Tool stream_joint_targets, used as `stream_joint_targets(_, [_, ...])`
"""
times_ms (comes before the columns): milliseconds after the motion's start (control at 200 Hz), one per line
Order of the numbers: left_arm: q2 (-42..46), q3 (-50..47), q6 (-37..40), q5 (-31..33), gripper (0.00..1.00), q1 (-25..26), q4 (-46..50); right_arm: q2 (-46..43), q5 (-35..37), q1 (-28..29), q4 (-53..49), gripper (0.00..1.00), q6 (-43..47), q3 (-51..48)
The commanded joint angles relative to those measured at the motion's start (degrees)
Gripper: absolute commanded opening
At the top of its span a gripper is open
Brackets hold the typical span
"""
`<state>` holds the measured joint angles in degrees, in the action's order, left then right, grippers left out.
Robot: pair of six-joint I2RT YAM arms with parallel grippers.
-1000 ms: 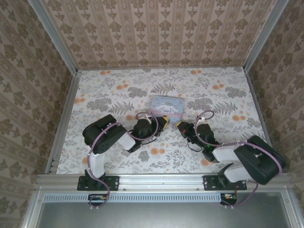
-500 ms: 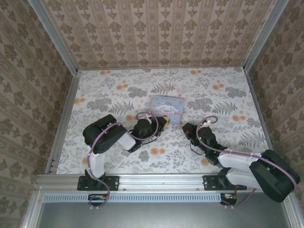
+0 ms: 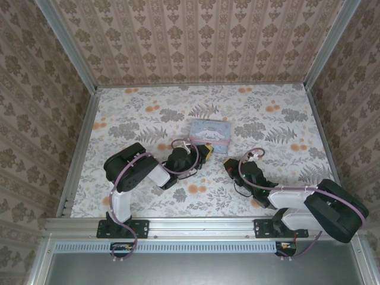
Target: Unlock a padlock with a key
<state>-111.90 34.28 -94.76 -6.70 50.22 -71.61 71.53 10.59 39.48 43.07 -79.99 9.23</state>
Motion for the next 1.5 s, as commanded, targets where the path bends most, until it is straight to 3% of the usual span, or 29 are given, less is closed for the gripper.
stream_joint_targets(0, [-0.08,1.14,-0.35,-1.72,0.00,0.22,-2.79,1.05,2.93,0.84,1.31,0.00,-1.93,1.29])
stream_joint_targets(895, [1.06,1.94,-0.77,-6.29,0.00,0.50,-2.80,3.86,4.14,2.08,2.95,0.00,-1.84,2.91])
stream_joint_targets(1495, [1.07,1.22,-1.48,-5.78,0.00,0.45,-2.83,6.61,7.25,1.96,7.03,0.00,-2.72,3.42])
